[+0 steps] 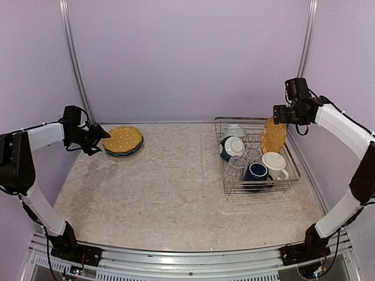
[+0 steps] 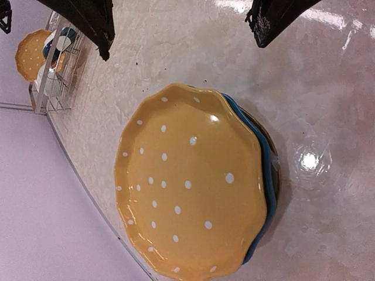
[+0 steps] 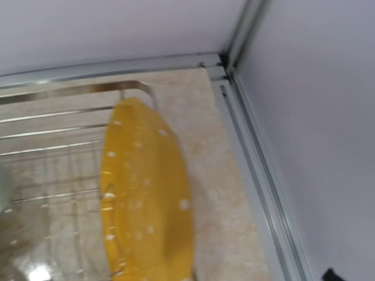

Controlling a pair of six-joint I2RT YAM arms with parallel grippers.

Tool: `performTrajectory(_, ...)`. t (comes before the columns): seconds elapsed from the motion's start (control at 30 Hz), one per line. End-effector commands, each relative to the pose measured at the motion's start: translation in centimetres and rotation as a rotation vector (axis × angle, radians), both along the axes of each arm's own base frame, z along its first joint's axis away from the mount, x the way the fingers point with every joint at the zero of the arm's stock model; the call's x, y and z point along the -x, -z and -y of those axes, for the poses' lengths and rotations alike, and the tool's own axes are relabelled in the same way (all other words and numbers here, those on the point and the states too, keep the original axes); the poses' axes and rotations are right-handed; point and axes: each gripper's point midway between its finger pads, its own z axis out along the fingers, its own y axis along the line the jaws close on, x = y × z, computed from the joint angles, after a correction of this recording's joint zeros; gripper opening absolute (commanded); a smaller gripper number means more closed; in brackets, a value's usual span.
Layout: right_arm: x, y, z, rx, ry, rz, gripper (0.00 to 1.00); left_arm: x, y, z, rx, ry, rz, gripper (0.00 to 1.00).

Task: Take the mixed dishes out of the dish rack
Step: Grab the plate from the dish rack.

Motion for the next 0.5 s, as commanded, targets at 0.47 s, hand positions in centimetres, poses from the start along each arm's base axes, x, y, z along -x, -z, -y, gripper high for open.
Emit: performTrajectory(0.47,-5.1,7.4,2.9,-0.064,0.025,-0.128,0.69,6.7,-10.5,12.1,-0.148,0.311,0.293,0.82)
